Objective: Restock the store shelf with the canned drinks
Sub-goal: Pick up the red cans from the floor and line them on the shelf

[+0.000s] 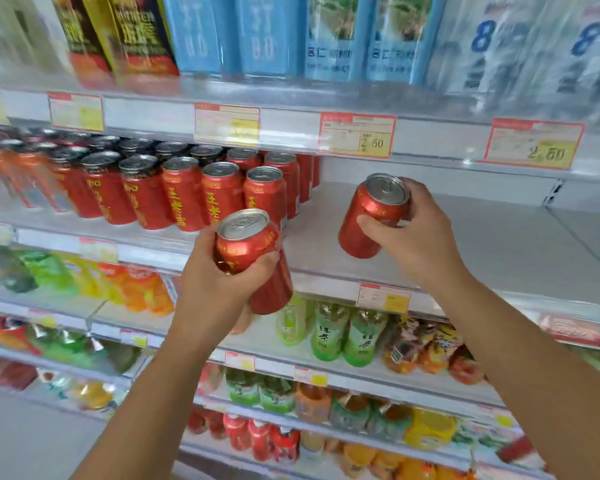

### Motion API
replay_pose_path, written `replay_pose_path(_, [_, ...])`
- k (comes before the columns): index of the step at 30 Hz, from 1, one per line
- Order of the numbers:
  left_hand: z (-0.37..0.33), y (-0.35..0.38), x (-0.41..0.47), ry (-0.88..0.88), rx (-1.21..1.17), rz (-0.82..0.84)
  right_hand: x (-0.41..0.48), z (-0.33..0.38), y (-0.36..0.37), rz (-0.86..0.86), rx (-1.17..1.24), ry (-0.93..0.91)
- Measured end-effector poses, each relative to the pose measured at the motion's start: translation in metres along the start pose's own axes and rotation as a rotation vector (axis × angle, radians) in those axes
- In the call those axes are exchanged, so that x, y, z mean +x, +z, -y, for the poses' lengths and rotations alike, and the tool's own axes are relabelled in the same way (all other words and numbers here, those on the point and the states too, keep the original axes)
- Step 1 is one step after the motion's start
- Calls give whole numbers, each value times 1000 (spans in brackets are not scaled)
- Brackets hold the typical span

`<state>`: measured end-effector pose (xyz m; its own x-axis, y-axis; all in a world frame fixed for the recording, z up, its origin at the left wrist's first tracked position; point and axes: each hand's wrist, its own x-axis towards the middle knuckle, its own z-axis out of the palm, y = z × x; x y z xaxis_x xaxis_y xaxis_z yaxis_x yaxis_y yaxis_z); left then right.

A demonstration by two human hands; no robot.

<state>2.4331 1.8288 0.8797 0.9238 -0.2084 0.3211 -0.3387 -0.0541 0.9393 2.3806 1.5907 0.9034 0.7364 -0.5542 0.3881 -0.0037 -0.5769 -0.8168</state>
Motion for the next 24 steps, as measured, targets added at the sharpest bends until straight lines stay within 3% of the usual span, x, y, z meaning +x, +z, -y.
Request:
replay_pose_path(9, [19,-11,35,25,9,76,40,-10,41,19,-69,67])
replay_pose_path(14, [25,-2,43,-7,-24,84,38,-24,37,229,21,178])
replay_pose_path(20, [25,7,44,-2,-41,55,43,-34,37,209,-86,146])
replay_pose_path(24, [24,8,39,-4,-25,42,46,-34,31,349,-19,157])
